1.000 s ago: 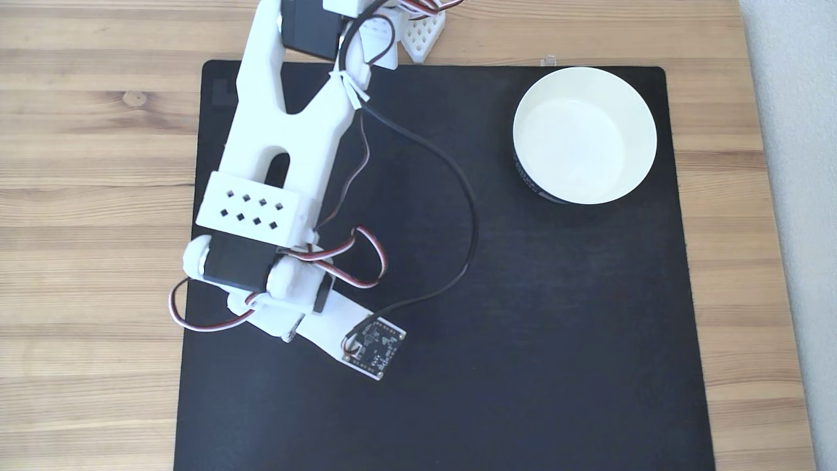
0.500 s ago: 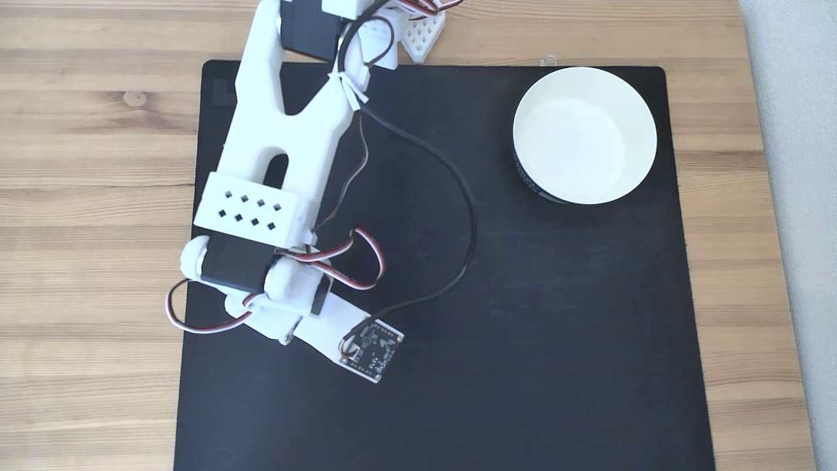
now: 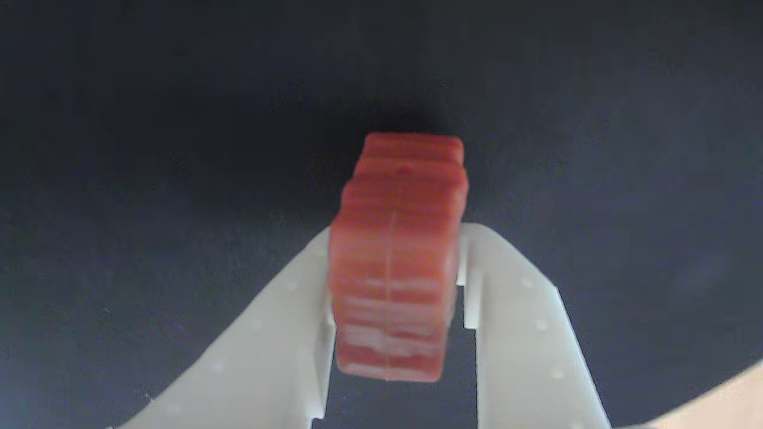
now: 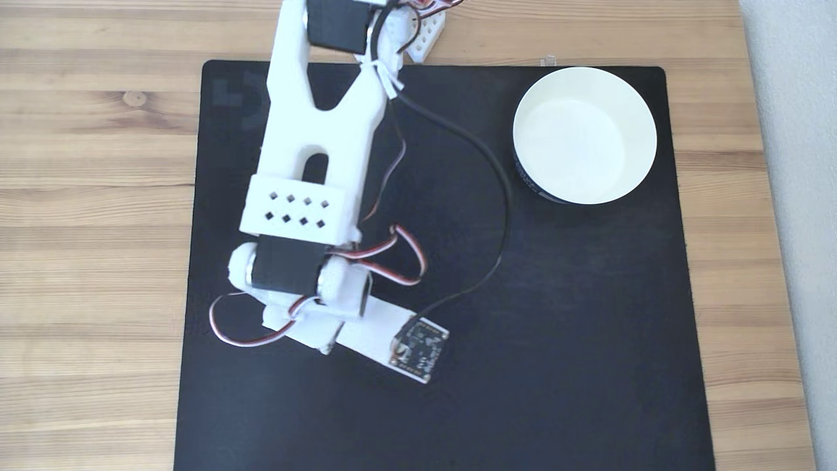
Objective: Pick up the toy and place it on the plate
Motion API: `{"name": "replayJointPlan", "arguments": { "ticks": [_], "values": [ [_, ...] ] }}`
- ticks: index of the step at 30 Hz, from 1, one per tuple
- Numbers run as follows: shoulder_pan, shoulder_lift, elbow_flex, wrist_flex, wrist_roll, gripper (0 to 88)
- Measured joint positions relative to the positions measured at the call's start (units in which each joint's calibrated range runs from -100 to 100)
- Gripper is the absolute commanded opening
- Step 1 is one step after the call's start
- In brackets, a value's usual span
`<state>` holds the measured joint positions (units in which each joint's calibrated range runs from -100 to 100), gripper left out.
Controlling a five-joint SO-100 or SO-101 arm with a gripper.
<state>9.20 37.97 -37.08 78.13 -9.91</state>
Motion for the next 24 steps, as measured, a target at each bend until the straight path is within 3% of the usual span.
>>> {"name": "replayJointPlan", "arguments": {
  "ticks": [8, 15, 19, 24],
  "values": [
    [-9.7, -17.1, 0.0, 1.1, 0.1, 2.4],
    [-22.9, -30.7, 3.9, 0.4, -5.1, 2.4],
    [-31.5, -38.3, 12.8, -5.0, -7.3, 2.4],
    [-42.3, -51.5, 36.5, -19.3, -10.1, 2.4]
  ]
}}
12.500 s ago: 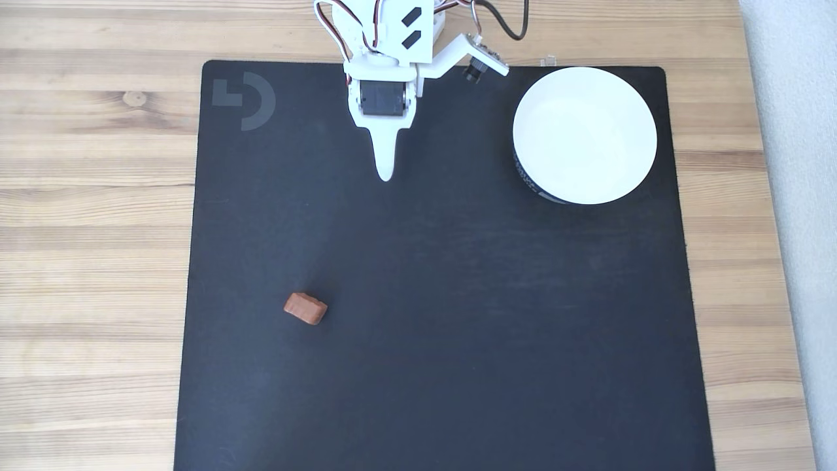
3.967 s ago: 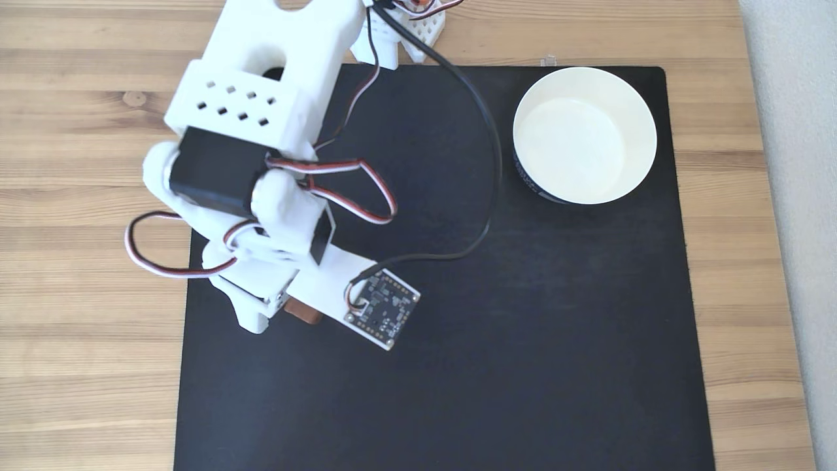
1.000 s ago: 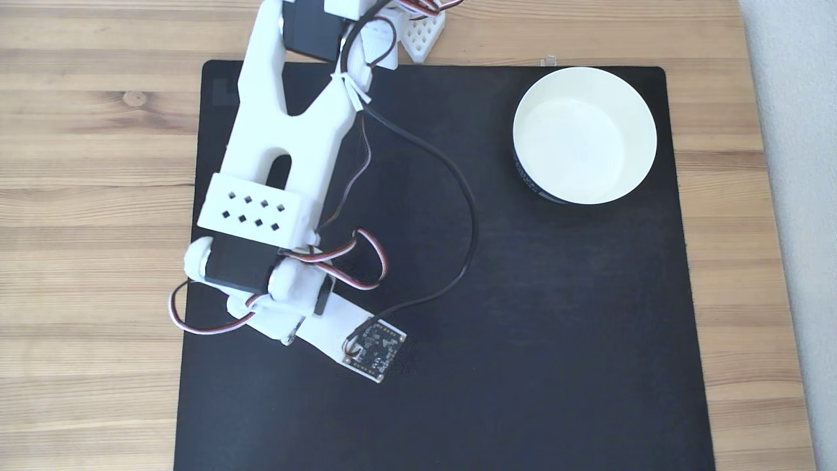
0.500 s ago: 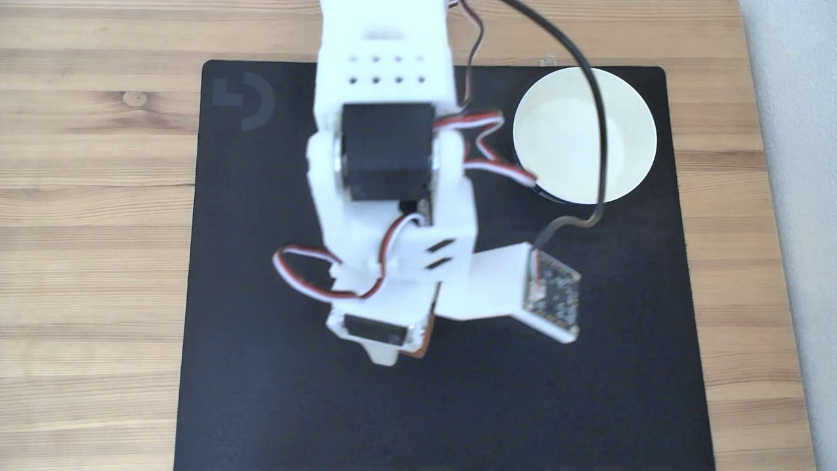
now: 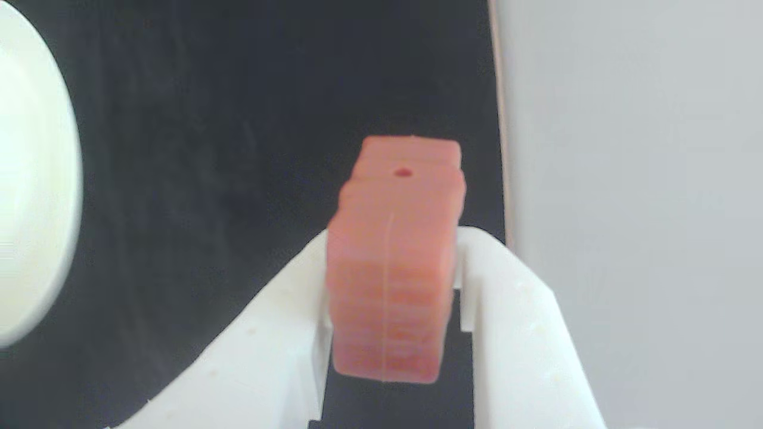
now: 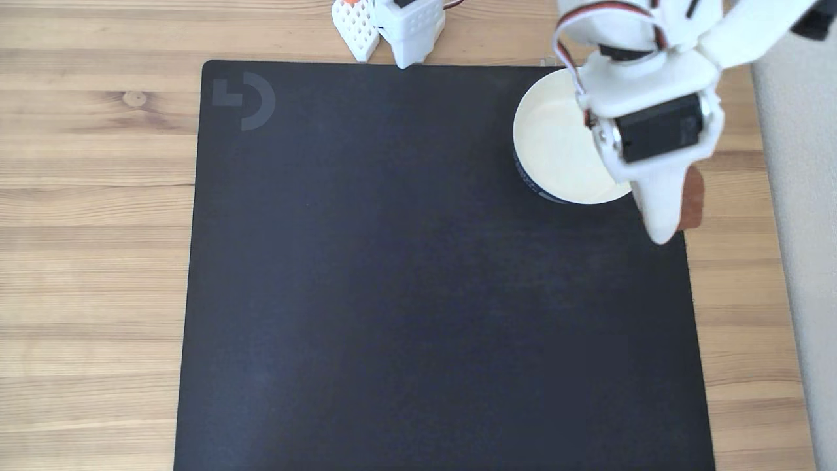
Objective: Pick up the toy and place it on the plate
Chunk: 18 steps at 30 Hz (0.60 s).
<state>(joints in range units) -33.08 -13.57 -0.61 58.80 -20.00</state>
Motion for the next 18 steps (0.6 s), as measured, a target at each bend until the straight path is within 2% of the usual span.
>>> {"name": "replayJointPlan", "arguments": {
  "ticks": [2, 5, 7, 11, 18],
  "values": [
    [-5.4, -8.9, 16.9, -8.1, -1.3, 2.4],
    [-8.7, -14.8, 27.8, -13.2, -1.9, 2.5],
    [-14.0, -22.4, 40.2, -17.7, -1.7, 2.5],
    [-17.4, -32.1, 59.1, -23.8, -3.0, 2.5],
    [-17.5, -38.5, 71.5, -24.7, -4.6, 2.8]
  ]
}}
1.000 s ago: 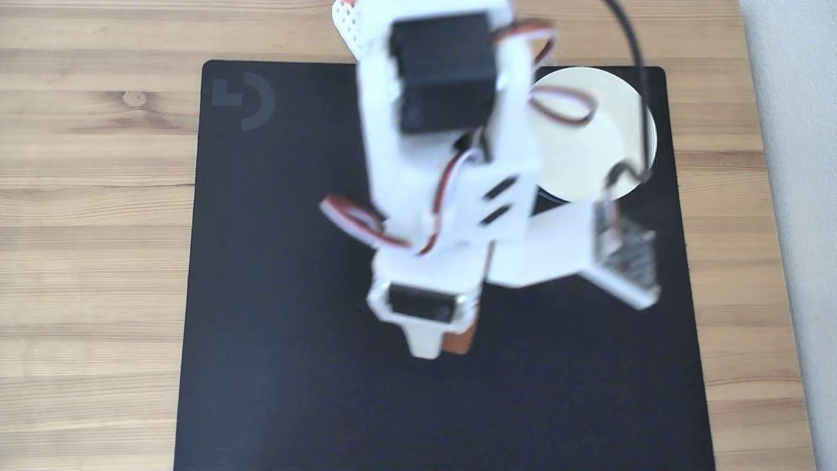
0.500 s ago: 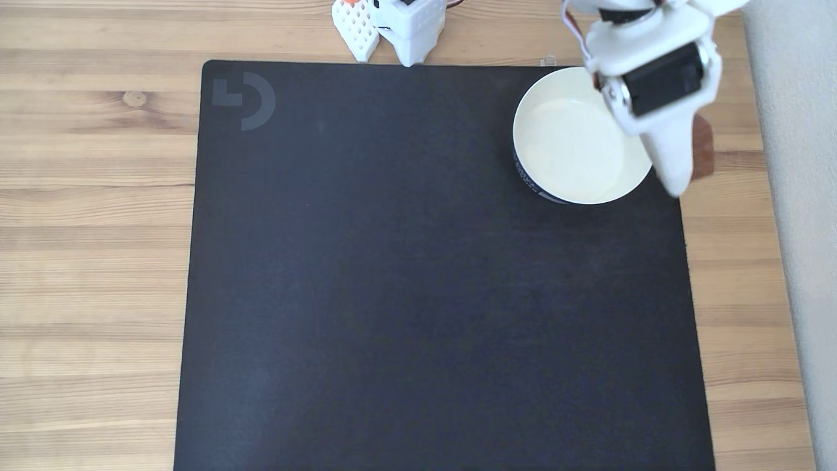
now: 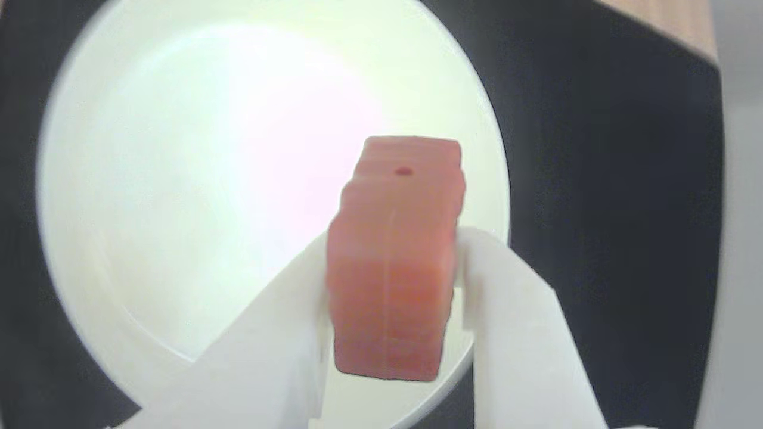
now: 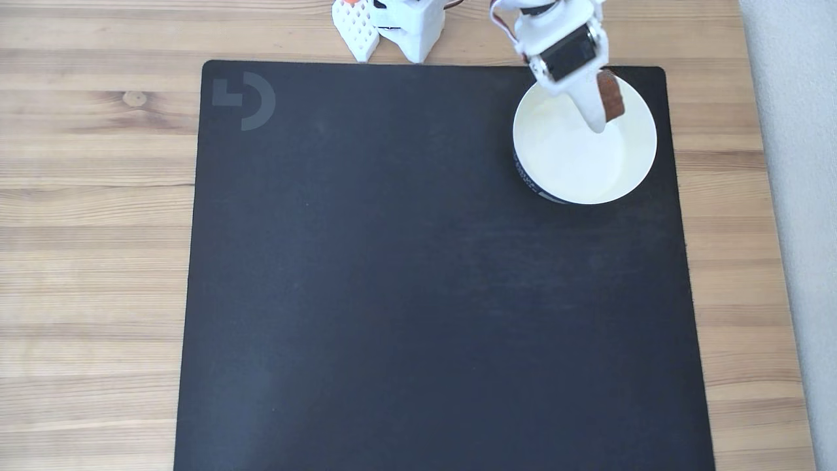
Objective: Pick up the toy and place it on the plate
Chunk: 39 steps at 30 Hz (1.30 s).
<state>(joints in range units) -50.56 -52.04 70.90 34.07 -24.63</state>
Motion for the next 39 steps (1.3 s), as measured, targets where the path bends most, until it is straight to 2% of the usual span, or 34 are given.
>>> {"name": "replayJointPlan", "arguments": {
  "ticks": [8, 10, 11, 12, 14, 24, 29, 30, 31, 39],
  "values": [
    [1.0, -1.3, 5.6, 0.0, -0.1, 3.6],
    [1.0, -1.4, 5.6, 0.0, -0.1, 8.0],
    [1.4, -1.6, 5.6, 0.0, -0.1, 17.7],
    [1.8, -1.6, 5.6, 0.0, -0.1, 21.3],
    [1.5, -1.6, 5.6, 0.0, -0.1, 23.3],
    [1.7, -1.6, 5.6, 0.0, -0.1, 22.6],
    [1.7, -2.2, 5.6, -0.1, -0.1, 10.0],
    [1.7, -2.8, 5.6, -0.1, -0.1, 4.1],
    [1.8, -4.2, 5.6, -0.1, -0.1, 2.2],
    [11.4, -17.7, 5.7, -0.1, -0.1, 2.3]
  ]
}}
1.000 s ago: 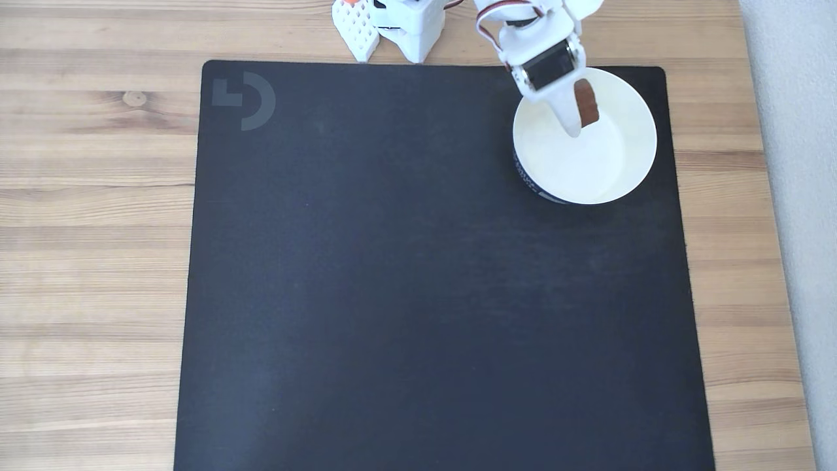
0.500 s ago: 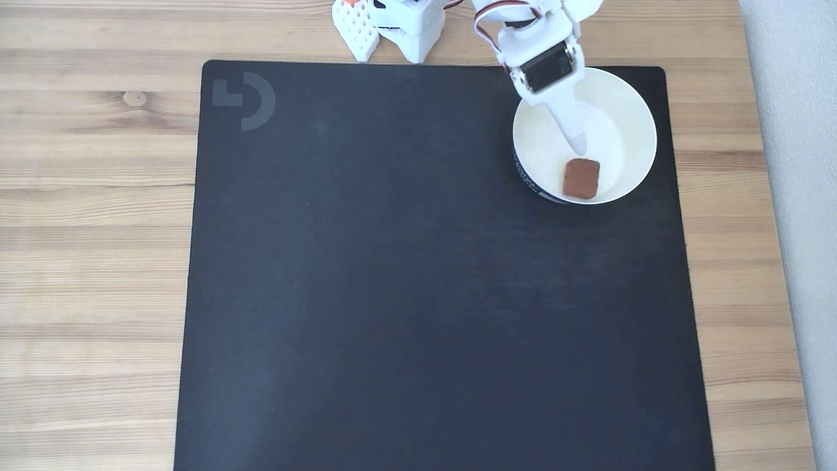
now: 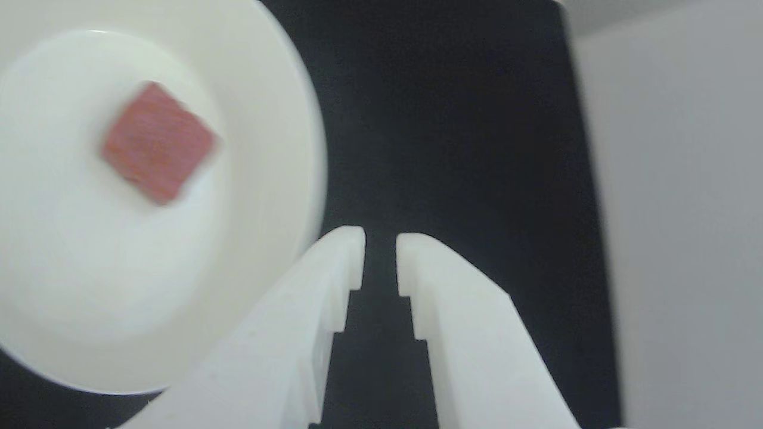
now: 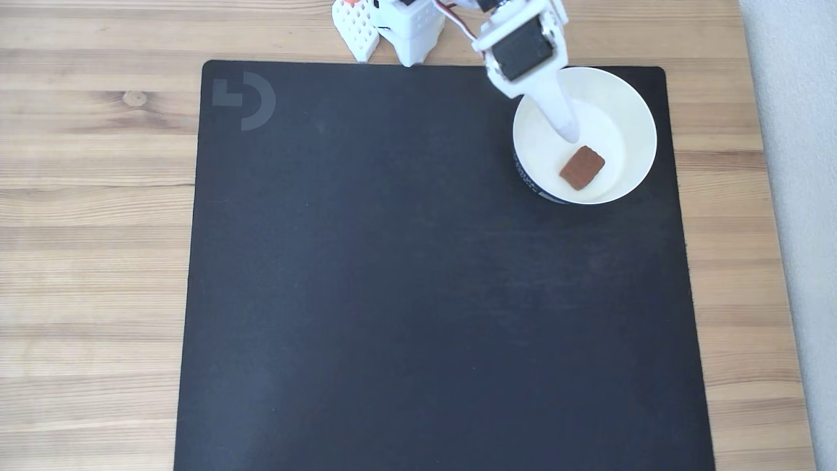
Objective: Pick up the toy and place it on the plate
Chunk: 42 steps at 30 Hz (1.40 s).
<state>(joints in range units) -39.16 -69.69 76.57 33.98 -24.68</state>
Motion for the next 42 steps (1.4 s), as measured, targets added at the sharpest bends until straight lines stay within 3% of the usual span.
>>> {"name": "replayJointPlan", "arguments": {
  "ticks": [4, 11, 14, 22, 34, 42],
  "values": [
    [7.3, -9.6, 2.6, 0.0, 0.6, 2.3],
    [30.5, -27.6, 14.8, 0.2, 7.2, 2.2],
    [35.2, -28.8, 18.4, 0.2, 9.2, 2.2],
    [40.7, -29.0, 22.2, 5.1, 19.3, 2.2],
    [42.4, -29.0, 22.2, 18.1, 21.9, 2.2],
    [42.0, -29.0, 22.2, 19.2, 22.9, 2.3]
  ]
}}
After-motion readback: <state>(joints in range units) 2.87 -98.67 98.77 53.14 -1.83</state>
